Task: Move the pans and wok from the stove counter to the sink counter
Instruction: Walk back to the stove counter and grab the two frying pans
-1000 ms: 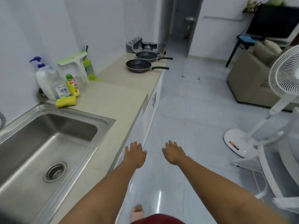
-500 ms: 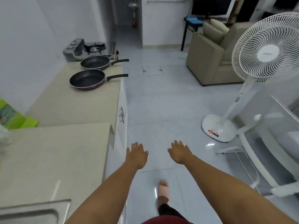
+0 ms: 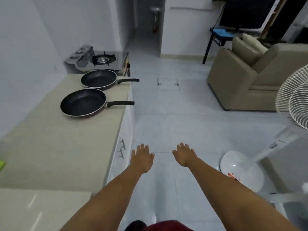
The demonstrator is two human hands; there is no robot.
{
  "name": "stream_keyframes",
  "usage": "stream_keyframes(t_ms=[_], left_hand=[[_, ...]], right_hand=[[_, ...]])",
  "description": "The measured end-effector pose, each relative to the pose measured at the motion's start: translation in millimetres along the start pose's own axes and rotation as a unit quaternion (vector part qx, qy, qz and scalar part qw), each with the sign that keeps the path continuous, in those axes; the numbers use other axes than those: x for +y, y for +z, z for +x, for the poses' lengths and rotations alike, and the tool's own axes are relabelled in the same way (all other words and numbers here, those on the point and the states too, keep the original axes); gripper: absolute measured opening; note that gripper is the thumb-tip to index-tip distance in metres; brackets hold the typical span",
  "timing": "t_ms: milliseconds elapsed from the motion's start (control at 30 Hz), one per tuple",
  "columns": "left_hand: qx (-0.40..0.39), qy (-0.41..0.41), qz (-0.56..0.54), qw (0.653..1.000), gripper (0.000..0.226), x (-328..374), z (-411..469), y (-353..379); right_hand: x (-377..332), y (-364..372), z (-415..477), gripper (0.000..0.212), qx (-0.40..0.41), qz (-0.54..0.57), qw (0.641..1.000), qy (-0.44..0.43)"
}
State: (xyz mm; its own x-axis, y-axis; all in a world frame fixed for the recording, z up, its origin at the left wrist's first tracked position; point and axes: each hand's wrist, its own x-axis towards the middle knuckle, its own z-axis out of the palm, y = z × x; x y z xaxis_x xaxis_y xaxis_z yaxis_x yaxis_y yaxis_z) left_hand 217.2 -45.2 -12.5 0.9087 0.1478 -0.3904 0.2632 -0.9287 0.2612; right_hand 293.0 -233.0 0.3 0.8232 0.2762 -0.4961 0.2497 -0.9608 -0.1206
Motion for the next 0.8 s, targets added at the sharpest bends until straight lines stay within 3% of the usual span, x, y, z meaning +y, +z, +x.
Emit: stream_keyframes(t_ms=[200,500,800], left_hand=[[0.025,-0.065,-0.021,0.997,0.061,-30,104,-42],[0.054,-0.121,-0.035,0.991,0.061,-83,249,-125],[0.091,-0.223,-0.073,0.968,0.063,-121,342,-152]], right_hand=[[-41,-41,115,0.061,-0.021,-0.011,0.998,-0.053],[-105,-144,280,0.062,0.013,-0.009,0.996,-0.086],[-170,-208,411,0.063,0.016,0.003,0.984,-0.178]])
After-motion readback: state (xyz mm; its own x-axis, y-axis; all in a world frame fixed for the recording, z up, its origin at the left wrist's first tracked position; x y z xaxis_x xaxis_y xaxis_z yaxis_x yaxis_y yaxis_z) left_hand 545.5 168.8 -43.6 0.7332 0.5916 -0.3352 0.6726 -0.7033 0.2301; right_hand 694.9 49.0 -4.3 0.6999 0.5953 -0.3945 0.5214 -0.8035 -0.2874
